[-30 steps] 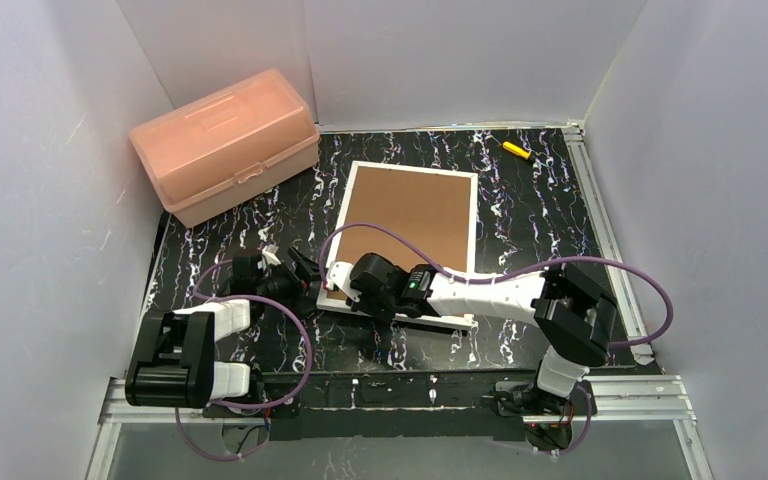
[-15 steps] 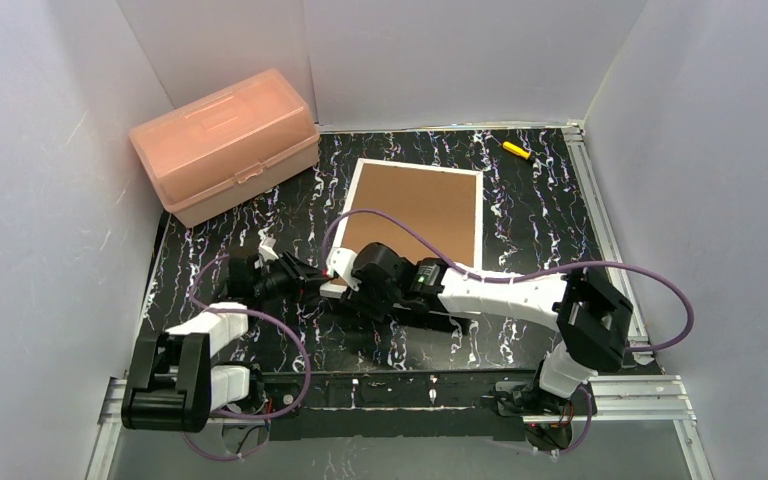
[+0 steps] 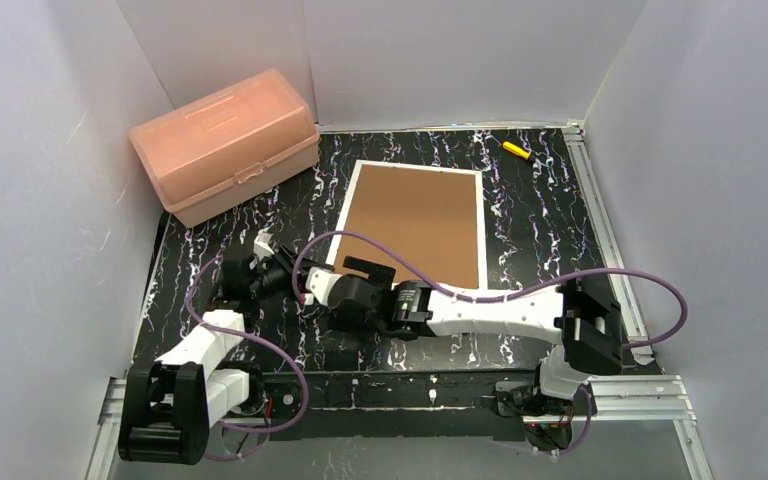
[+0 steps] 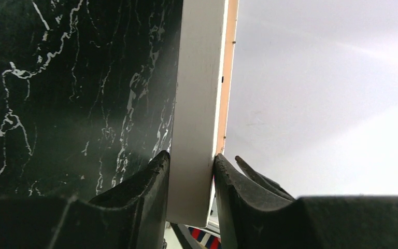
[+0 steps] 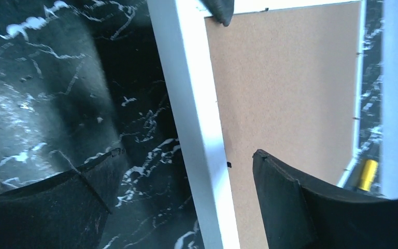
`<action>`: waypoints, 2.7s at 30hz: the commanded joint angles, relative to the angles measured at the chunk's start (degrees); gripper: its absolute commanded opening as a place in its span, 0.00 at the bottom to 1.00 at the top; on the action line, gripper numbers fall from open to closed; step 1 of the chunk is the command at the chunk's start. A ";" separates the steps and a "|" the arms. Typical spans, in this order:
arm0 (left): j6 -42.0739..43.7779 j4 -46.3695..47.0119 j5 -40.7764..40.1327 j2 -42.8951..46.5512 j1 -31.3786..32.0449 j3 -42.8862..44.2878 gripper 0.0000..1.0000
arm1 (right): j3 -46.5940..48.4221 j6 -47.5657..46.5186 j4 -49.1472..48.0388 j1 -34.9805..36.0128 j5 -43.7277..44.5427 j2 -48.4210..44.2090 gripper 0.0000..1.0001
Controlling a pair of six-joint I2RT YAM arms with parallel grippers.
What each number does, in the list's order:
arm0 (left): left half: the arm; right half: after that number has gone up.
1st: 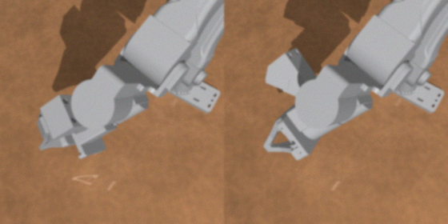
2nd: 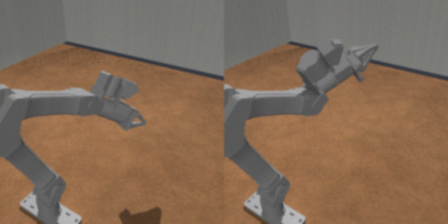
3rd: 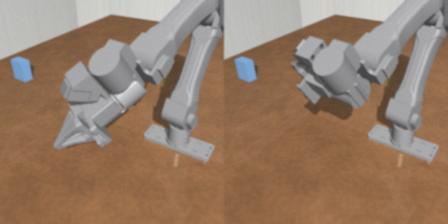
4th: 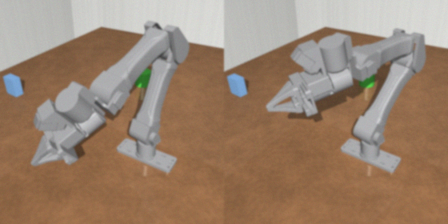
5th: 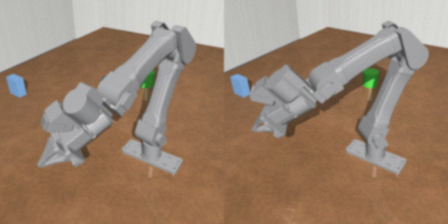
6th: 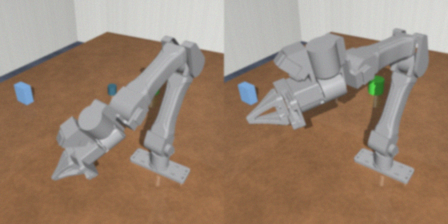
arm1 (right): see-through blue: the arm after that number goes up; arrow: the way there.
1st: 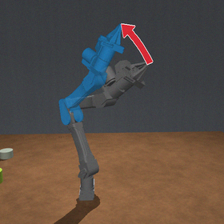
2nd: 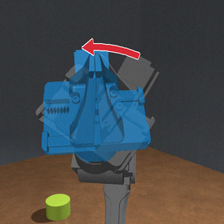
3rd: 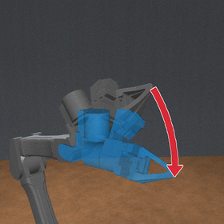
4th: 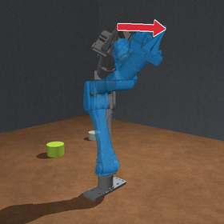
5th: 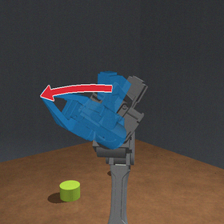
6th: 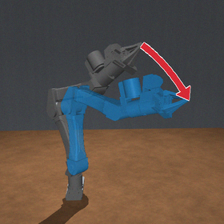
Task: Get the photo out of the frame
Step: Turn over the photo frame at the center of the board.
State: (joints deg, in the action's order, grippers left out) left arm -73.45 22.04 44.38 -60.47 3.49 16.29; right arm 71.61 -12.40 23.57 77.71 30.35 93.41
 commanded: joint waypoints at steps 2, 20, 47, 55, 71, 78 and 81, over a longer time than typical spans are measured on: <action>-4.17 1.38 3.28 3.25 -0.23 3.30 0.21 | 3.45 -6.40 0.96 2.68 14.93 3.18 0.99; -8.01 1.41 5.16 7.21 -0.21 4.41 0.23 | 6.17 -15.54 -4.70 4.28 15.88 7.04 0.30; -4.69 -3.66 6.19 0.42 -5.51 14.17 0.98 | -14.07 -8.17 -17.09 4.29 5.26 -22.64 0.01; -4.37 -3.64 1.47 -2.51 0.81 16.61 0.98 | -14.75 -7.84 -17.26 4.26 2.54 -23.36 0.01; -2.98 -2.08 -5.30 -13.68 9.54 19.92 0.91 | -16.18 -6.59 -17.29 4.23 -0.20 -25.07 0.01; -4.64 2.49 -6.00 -16.83 11.18 19.72 0.54 | -16.31 -6.06 -17.24 4.25 -2.19 -24.13 0.02; -4.18 2.57 -6.46 -16.98 11.19 20.21 0.36 | -16.55 -5.97 -16.65 4.27 -3.48 -24.26 0.25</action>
State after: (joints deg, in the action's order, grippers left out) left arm -78.00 21.91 38.44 -78.13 14.50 34.79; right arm 54.17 -26.55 14.70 81.78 31.29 71.24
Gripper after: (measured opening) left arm 0.451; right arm 0.427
